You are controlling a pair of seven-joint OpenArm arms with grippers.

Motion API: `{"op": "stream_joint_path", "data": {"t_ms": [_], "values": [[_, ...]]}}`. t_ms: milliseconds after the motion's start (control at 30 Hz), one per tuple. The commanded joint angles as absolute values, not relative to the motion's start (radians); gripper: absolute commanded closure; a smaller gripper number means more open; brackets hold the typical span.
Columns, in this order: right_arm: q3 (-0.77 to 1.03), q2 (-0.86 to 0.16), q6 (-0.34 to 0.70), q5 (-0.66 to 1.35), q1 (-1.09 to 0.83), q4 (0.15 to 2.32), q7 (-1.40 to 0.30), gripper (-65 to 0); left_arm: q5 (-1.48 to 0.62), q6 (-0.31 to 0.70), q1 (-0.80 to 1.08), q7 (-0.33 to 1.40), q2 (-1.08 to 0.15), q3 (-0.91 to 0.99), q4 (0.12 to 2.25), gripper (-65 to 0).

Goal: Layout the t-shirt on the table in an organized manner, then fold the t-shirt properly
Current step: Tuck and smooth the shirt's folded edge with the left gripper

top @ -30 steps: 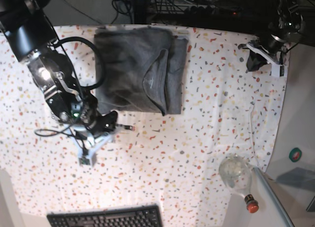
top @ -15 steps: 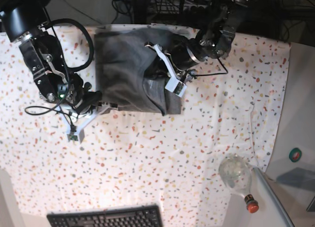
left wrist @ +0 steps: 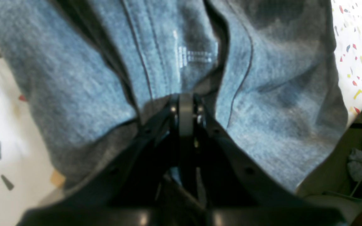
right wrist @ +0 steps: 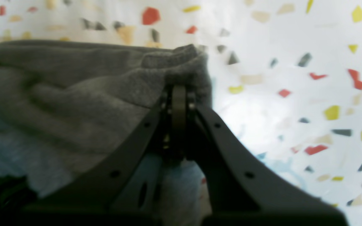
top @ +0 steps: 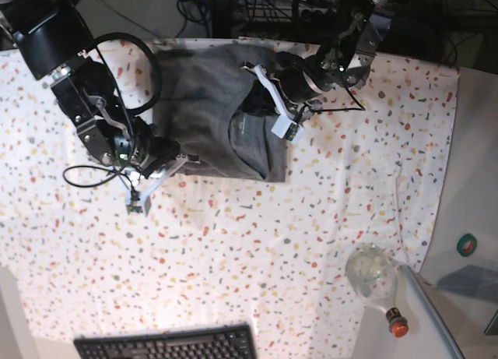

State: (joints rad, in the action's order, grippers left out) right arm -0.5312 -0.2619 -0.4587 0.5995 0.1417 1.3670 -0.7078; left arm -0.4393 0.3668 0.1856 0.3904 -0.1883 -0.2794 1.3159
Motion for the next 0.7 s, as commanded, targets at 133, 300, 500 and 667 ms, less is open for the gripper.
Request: {"op": "stream_joint_path", "data": {"t_ms": [133,300,500,667], "values": [[-0.521,-0.272,-0.464,0.590,0.170,1.251,-0.636,0.0,-0.444,0.371,0.185,0.380,-0.188,-0.277,1.256,0.0],[-0.476,-0.274,-0.469,0.591,0.150,1.267,-0.607,0.0,-0.444,0.371,0.196,0.380,-0.188,-0.275,1.260,0.0],[-0.392,-0.275,-0.469,0.591,0.065,1.489,-0.608,0.0,-0.452,0.371,0.205,0.383,-0.189,-0.274,1.346,0.0],[-0.312,-0.275,-0.469,0.590,-0.019,1.636,-0.608,0.0,-0.455,0.374,0.255,0.387,-0.188,-0.166,1.534,0.0]]}}
